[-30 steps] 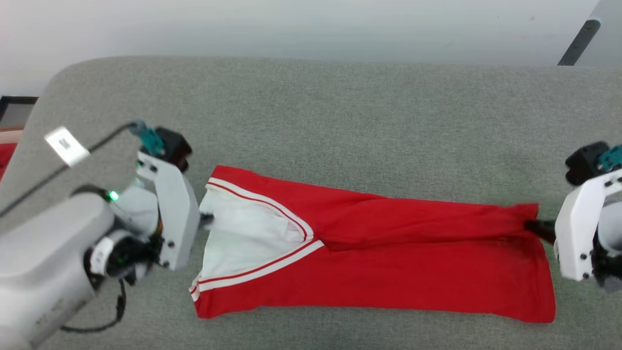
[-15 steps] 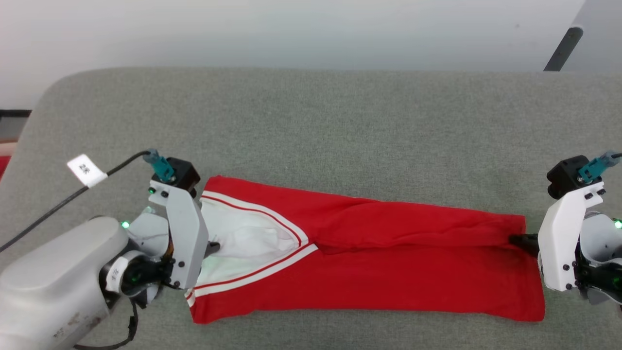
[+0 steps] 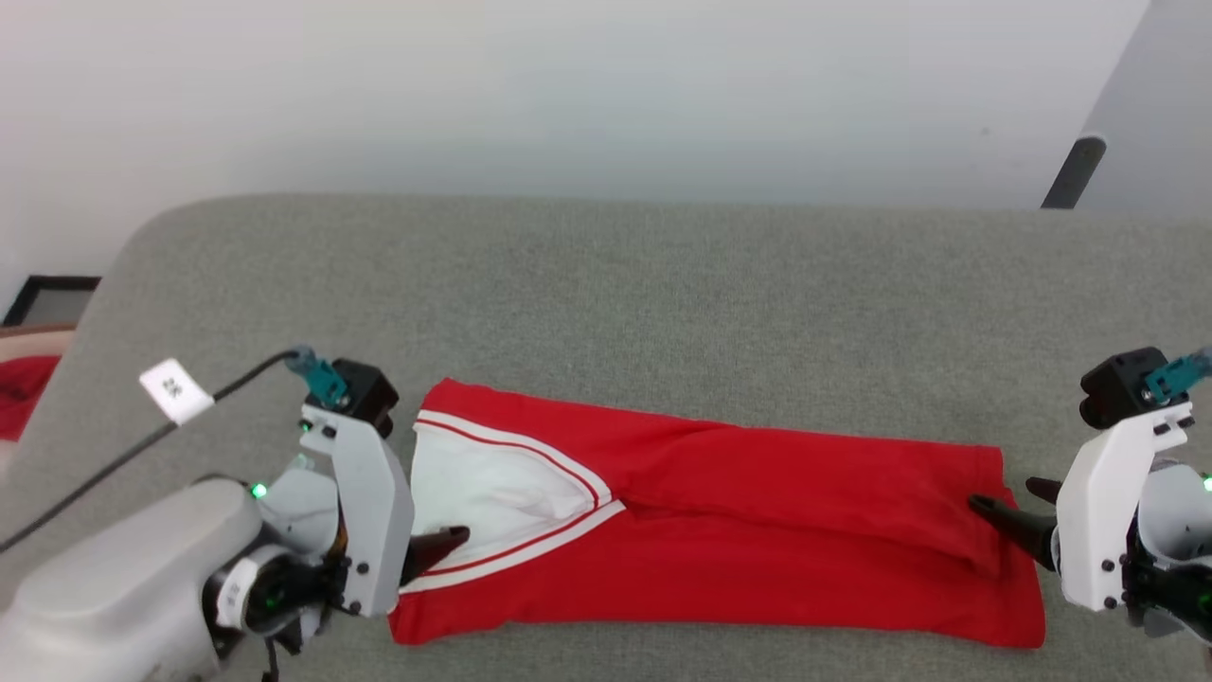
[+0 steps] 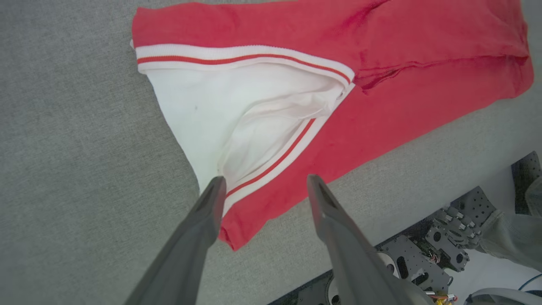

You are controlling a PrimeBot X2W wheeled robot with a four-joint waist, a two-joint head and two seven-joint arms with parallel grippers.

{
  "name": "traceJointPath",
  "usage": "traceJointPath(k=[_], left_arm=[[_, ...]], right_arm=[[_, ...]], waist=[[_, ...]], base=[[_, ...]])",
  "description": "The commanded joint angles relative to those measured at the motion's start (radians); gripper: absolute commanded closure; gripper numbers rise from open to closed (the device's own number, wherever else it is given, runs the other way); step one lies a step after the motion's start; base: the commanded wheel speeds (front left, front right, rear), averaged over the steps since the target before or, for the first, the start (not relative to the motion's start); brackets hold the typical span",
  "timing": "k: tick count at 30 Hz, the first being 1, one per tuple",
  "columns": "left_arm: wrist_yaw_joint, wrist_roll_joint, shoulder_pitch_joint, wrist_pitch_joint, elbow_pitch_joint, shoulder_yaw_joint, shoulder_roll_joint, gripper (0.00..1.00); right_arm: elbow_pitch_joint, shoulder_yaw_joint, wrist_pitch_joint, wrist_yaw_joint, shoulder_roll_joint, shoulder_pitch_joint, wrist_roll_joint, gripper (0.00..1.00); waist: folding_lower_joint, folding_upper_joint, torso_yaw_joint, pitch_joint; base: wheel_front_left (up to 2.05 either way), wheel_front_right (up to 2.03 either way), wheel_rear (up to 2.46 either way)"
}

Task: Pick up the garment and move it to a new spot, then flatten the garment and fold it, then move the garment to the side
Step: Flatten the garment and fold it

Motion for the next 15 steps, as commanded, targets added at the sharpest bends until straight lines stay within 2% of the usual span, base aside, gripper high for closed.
traceJointPath(k=[1, 5, 10, 15], left_arm=[[0.0, 0.001, 0.024, -0.023, -0.007, 0.004, 0.007, 0.0], [-0.011, 0.02, 0.054, -0.094, -0.022, 0.013, 0.019, 0.0], [-0.034, 0.075, 0.109, -0.265, -0.043, 0.034, 0.042, 0.0], [-0.024, 0.102, 0.173, -0.445, -0.056, 0.071, 0.056, 0.0]], right_arm=[[-0.012, -0.01, -0.015, -0.001, 0.011, 0.027, -0.004, 0.0], [-0.043, -0.021, -0.045, -0.001, 0.022, 0.068, -0.014, 0.0], [-0.099, -0.036, -0.128, -0.001, 0.032, 0.158, -0.044, 0.0], [-0.13, -0.067, -0.226, -0.001, 0.052, 0.242, -0.068, 0.0]], waist=[[0.0, 0.0, 0.004, -0.026], [0.0, 0.0, 0.001, -0.048], [0.0, 0.0, 0.001, -0.075], [0.0, 0.0, 0.003, -0.094]], base=[[0.0, 0.0, 0.0], [0.0, 0.0, 0.0], [0.0, 0.0, 0.0], [0.0, 0.0, 0.0]])
